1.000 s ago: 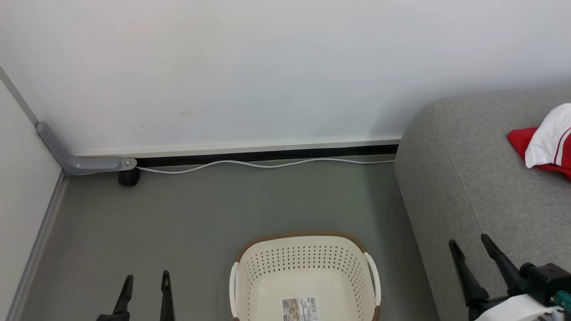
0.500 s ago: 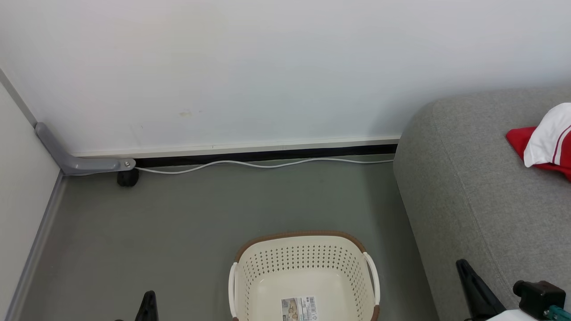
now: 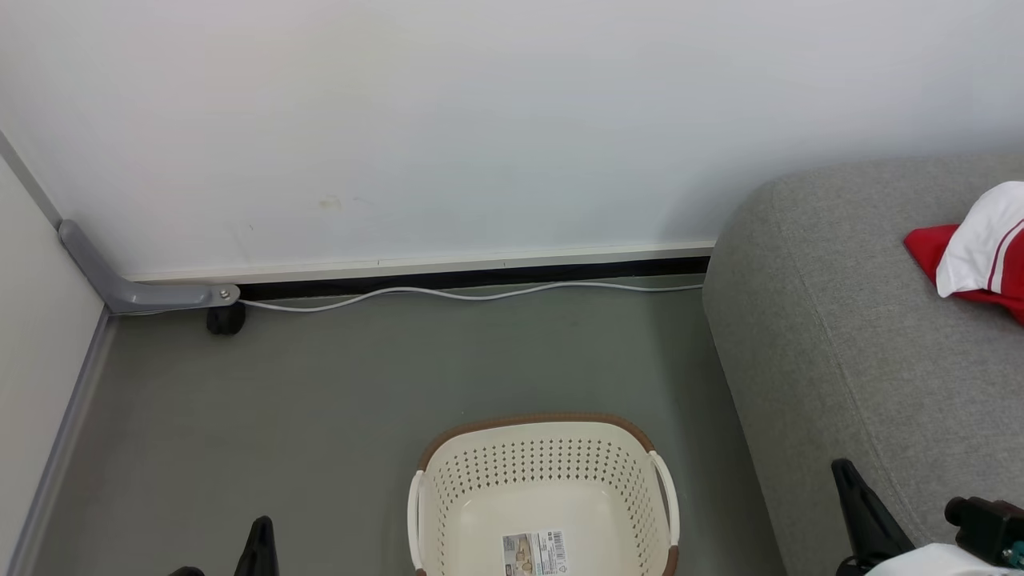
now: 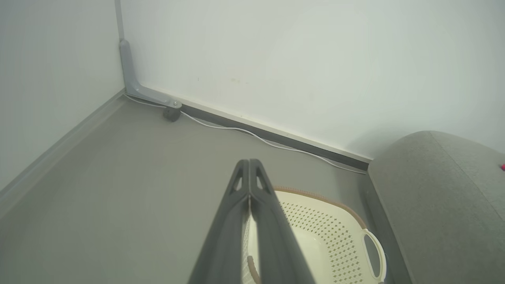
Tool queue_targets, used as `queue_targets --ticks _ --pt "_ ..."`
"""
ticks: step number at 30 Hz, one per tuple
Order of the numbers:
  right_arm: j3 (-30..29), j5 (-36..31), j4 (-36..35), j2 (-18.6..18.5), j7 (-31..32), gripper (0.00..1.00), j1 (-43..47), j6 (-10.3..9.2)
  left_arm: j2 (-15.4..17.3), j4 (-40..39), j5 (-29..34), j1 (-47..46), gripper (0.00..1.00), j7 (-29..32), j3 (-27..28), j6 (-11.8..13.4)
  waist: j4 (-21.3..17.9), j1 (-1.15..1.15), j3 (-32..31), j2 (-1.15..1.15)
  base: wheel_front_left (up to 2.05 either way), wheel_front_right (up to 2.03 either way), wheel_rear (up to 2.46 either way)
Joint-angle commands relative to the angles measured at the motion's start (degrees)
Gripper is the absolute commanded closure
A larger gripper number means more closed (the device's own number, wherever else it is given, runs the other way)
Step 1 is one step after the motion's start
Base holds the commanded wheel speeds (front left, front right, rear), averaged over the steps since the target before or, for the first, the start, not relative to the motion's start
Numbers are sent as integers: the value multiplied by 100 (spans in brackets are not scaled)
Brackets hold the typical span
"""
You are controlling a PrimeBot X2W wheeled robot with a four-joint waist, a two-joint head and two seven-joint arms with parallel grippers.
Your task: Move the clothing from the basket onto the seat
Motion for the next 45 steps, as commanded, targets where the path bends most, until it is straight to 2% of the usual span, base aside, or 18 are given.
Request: queue_targets --ticks 1,45 --pt "-84 163 -170 -60 50 100 -255 1 39 -138 -172 -269 100 33 91 -44 -3 -1 1 0 0 0 0" --pt "-774 2567 -293 355 774 100 -482 4 57 -129 -3055 -815 100 775 425 -537 -92 -1 39 0 0 0 0"
